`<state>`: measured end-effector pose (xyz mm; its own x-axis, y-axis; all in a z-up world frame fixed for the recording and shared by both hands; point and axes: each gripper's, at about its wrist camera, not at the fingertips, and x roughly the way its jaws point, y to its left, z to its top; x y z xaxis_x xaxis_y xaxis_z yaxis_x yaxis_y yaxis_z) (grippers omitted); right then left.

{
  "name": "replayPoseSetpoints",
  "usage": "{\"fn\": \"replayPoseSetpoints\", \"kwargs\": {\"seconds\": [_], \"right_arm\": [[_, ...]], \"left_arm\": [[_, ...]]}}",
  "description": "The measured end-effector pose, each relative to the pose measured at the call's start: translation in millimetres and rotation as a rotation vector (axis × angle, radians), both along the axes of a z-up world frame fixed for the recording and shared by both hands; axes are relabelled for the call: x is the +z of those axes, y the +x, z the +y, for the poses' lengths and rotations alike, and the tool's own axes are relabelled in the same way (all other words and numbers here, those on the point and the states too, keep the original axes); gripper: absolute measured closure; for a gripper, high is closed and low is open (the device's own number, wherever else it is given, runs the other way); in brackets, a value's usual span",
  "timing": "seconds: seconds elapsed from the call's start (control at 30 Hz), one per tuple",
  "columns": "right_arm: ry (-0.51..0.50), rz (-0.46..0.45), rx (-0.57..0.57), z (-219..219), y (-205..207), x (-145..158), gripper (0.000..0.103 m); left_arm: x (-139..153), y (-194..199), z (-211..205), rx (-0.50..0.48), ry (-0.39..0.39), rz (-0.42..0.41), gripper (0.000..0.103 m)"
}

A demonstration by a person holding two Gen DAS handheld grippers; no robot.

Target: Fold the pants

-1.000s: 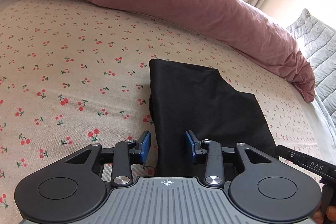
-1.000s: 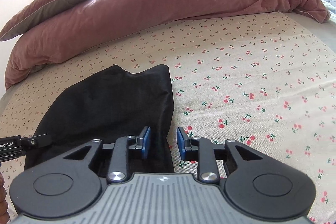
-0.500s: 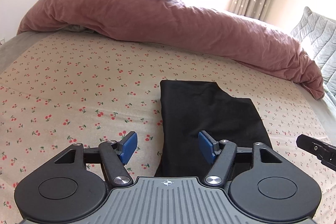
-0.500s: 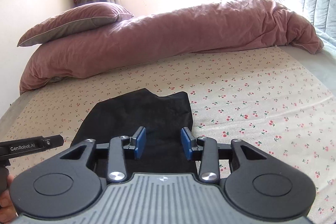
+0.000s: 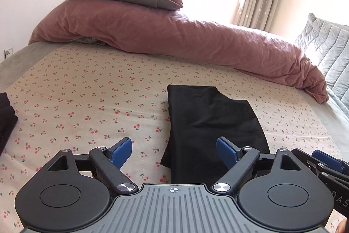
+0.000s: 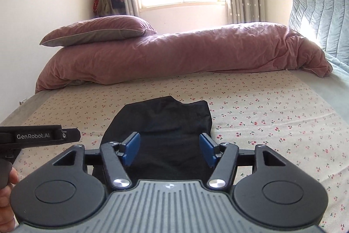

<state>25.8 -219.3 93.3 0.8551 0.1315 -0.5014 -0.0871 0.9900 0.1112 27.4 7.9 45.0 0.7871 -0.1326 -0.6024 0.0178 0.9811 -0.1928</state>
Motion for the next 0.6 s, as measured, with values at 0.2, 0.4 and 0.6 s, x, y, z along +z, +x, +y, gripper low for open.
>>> {"fn": "replayPoseSetpoints", "kwargs": {"seconds": [0.2,0.4,0.6], "right_arm": [[-0.011,-0.035,0.01,4,-47,-10,0.037],[-0.015,-0.027,-0.032,-6,-83,-26,0.028],[-0.065,-0.047,-0.047,-8,-87,-24,0.005]], "left_arm": [[-11,-32,-8,-0.042,-0.004,0.007,0.013],[-14,-62,-17,-0.09,0.034,-0.051,0.004],[-30,-60,-23,-0.1,0.075,-0.044,0.002]]}}
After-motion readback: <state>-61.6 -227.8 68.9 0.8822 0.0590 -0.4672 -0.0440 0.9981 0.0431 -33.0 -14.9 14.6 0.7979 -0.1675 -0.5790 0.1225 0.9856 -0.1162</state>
